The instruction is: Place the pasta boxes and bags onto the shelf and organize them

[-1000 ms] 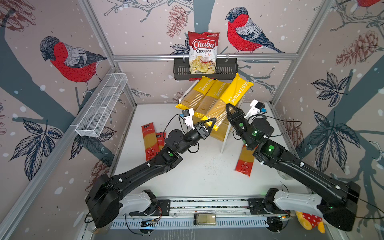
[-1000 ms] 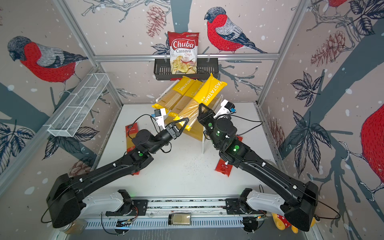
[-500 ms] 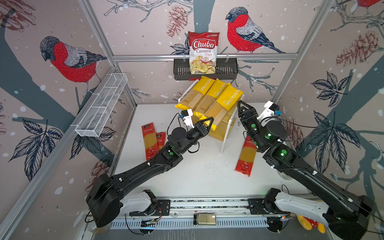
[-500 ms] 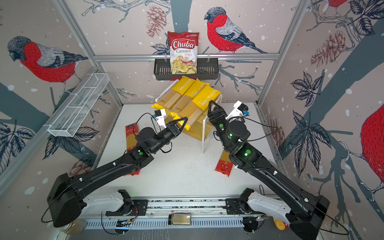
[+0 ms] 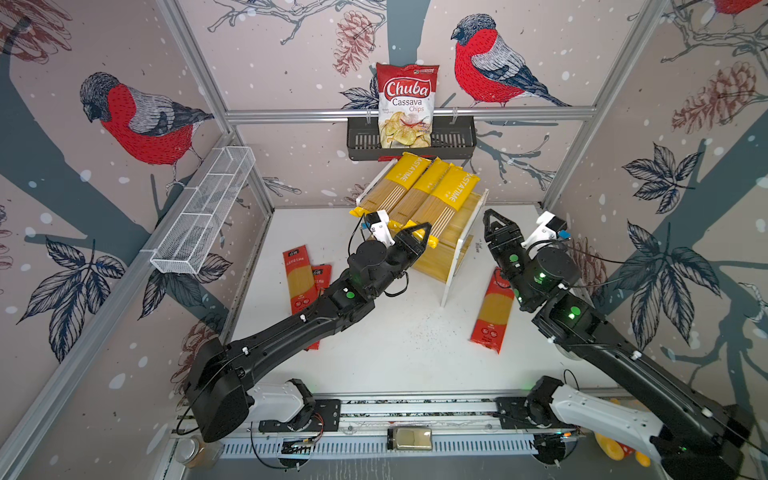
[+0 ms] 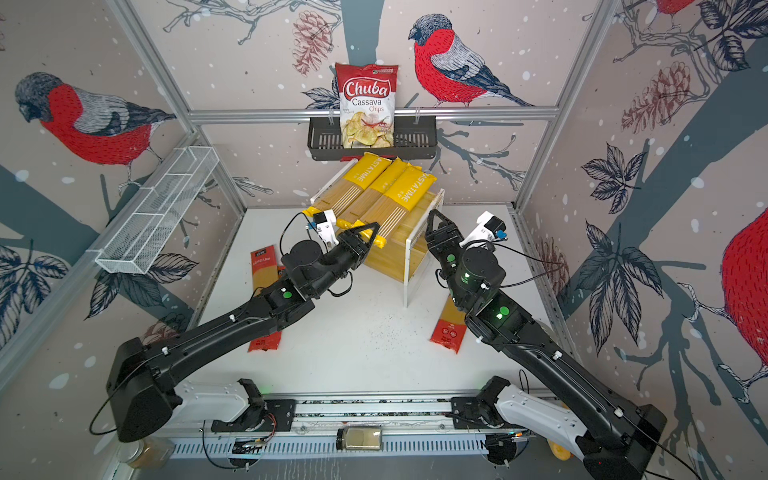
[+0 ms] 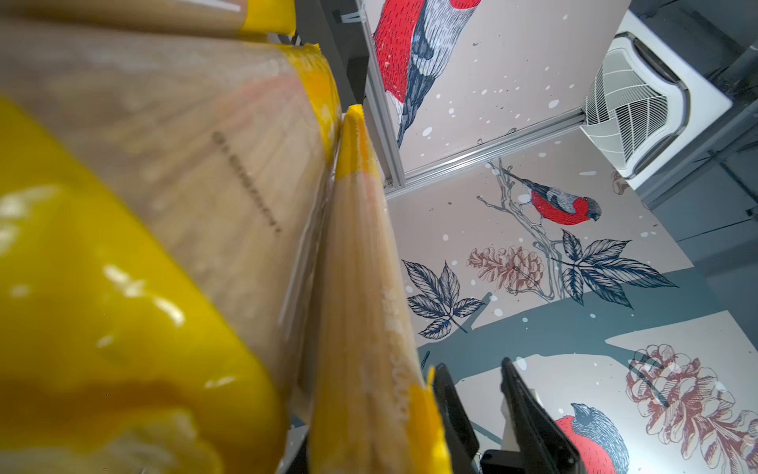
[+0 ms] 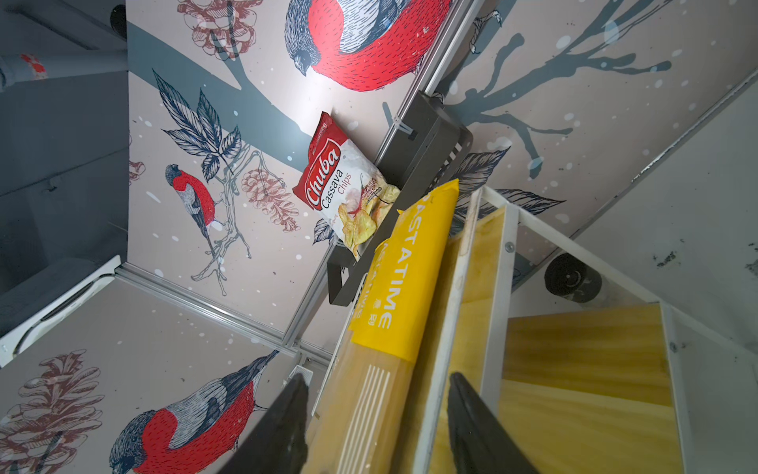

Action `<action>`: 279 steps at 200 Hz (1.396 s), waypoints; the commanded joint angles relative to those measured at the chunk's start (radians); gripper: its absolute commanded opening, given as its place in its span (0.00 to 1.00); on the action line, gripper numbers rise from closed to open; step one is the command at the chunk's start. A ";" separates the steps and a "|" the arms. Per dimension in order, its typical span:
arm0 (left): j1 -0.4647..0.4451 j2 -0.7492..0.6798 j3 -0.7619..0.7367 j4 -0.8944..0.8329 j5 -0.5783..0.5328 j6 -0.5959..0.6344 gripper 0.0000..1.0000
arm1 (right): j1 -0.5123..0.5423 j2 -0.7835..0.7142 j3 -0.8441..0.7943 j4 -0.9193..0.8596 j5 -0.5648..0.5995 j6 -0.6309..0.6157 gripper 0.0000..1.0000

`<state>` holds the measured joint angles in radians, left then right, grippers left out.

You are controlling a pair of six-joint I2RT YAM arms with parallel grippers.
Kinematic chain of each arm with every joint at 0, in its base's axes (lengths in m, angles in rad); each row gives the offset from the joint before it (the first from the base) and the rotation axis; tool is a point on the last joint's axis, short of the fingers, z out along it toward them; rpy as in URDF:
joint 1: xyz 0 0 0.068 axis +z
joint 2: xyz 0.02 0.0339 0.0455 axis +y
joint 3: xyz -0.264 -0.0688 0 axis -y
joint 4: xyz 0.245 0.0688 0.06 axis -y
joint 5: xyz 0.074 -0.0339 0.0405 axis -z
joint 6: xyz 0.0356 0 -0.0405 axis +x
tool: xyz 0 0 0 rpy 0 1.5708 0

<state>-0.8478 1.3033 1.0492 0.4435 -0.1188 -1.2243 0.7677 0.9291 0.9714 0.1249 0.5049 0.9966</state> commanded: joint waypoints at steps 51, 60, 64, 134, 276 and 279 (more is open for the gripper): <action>-0.026 -0.049 -0.046 0.070 -0.011 0.012 0.40 | -0.024 -0.025 -0.029 -0.005 0.030 0.007 0.55; -0.033 -0.042 -0.058 0.070 -0.007 0.012 0.40 | -0.025 -0.026 -0.033 -0.003 0.031 0.008 0.55; -0.035 -0.037 -0.067 0.074 -0.004 0.008 0.39 | -0.027 -0.026 -0.035 -0.001 0.030 0.009 0.55; -0.079 0.038 -0.060 0.156 0.005 -0.022 0.21 | -0.030 -0.049 -0.055 -0.010 0.034 0.021 0.55; -0.109 -0.016 -0.022 0.014 -0.069 0.093 0.72 | -0.031 -0.064 -0.086 -0.024 0.036 0.028 0.55; -0.107 -0.027 -0.030 -0.002 -0.078 0.099 0.74 | -0.031 -0.065 -0.088 -0.025 0.035 0.029 0.55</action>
<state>-0.9558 1.3361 1.0325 0.5186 -0.1593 -1.2263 0.7372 0.8719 0.8932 0.0959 0.5266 1.0233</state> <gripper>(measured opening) 0.694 0.546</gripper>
